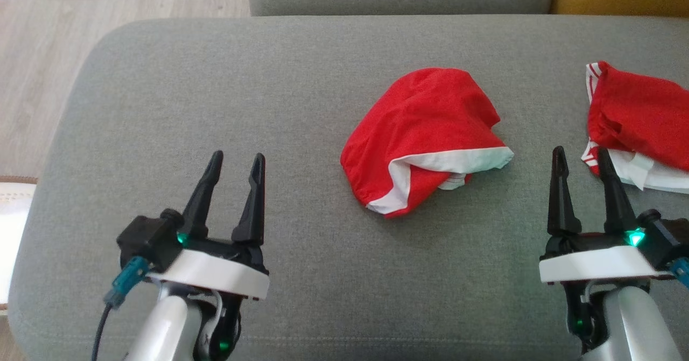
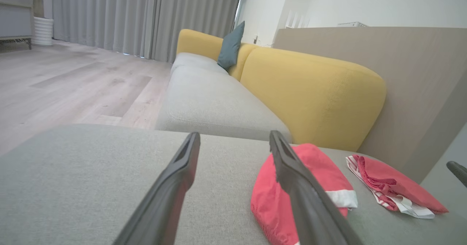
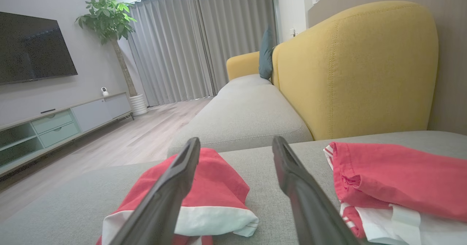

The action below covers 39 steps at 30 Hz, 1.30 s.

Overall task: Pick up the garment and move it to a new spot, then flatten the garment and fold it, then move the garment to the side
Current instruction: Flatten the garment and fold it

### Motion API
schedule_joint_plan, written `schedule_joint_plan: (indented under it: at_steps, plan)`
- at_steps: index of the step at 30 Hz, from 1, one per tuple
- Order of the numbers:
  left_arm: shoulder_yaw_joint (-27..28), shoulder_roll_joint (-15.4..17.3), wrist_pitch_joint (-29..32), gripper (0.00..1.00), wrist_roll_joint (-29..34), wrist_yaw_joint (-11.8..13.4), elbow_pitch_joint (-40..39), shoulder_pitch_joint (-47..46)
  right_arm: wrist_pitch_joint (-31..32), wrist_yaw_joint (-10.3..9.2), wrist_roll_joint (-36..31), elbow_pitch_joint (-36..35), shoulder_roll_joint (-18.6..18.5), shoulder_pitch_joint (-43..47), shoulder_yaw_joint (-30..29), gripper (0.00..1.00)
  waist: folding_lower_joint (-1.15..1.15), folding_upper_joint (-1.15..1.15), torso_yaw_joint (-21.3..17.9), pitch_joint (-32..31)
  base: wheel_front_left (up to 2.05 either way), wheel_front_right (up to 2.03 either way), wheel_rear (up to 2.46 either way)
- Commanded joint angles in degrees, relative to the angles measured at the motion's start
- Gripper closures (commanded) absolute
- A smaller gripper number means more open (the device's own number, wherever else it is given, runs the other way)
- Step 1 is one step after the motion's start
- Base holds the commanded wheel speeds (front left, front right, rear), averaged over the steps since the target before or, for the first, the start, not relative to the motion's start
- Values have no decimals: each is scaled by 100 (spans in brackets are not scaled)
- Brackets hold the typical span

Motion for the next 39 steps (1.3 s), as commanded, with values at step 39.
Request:
schedule_joint_plan:
  at_steps: [39]
  plan:
    - [-1606,-359,117,0,-867,-792,3393,-1964,44,37,-196,-581,-18,-590,-95,0,0,0,-980,1016,0,0,0]
